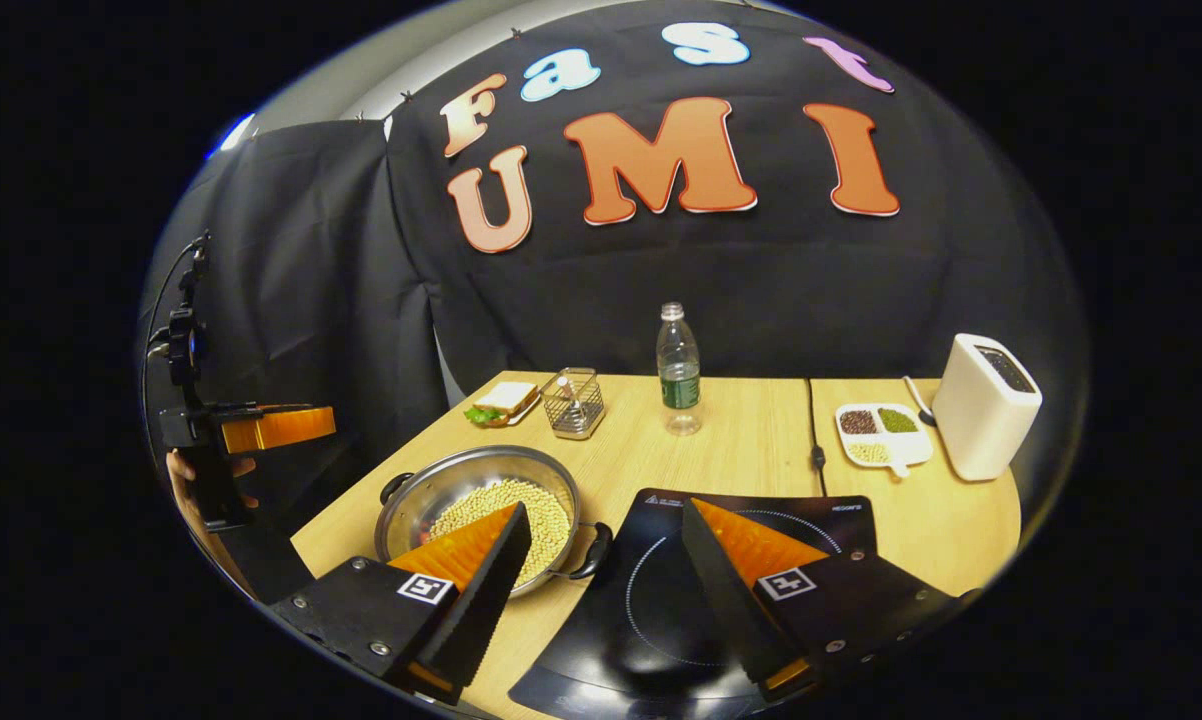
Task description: First push the handle of the pot to place it horizontally, then grasp the pot with both hands and set it on the induction cooktop.
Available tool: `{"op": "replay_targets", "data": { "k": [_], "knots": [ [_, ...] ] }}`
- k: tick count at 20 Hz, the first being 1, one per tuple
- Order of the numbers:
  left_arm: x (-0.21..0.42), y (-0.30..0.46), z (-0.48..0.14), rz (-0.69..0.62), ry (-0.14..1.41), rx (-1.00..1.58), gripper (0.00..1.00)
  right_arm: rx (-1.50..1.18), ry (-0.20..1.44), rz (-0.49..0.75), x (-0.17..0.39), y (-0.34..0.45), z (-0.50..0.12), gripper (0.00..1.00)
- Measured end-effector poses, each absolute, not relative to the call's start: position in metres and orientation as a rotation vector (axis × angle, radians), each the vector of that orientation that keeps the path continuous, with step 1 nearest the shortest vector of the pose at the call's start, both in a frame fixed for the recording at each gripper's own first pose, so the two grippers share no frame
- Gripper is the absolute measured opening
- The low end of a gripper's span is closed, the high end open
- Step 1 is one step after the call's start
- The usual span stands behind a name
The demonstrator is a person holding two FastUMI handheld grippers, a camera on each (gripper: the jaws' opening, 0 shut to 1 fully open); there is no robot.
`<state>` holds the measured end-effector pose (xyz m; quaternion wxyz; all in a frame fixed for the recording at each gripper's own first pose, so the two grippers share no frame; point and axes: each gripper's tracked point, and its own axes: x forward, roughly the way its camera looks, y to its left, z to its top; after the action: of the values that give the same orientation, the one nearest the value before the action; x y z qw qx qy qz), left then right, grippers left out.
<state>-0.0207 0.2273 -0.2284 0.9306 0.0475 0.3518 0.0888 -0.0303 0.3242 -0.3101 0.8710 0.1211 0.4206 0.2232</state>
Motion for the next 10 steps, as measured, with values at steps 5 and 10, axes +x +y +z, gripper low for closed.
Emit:
{"op": "replay_targets", "data": {
  "k": [5, 10],
  "knots": [
    [-0.025, 0.247, -0.253, 0.161, 0.8, 0.087, 0.94, 0.251, 1.015, 0.472, -0.037, 0.361, -0.345, 0.95],
    [-0.026, 0.263, -0.293, 0.155, 0.881, 0.059, 0.93, 0.251, 1.155, 0.45, -0.044, 0.382, -0.382, 0.91]
  ]
}}
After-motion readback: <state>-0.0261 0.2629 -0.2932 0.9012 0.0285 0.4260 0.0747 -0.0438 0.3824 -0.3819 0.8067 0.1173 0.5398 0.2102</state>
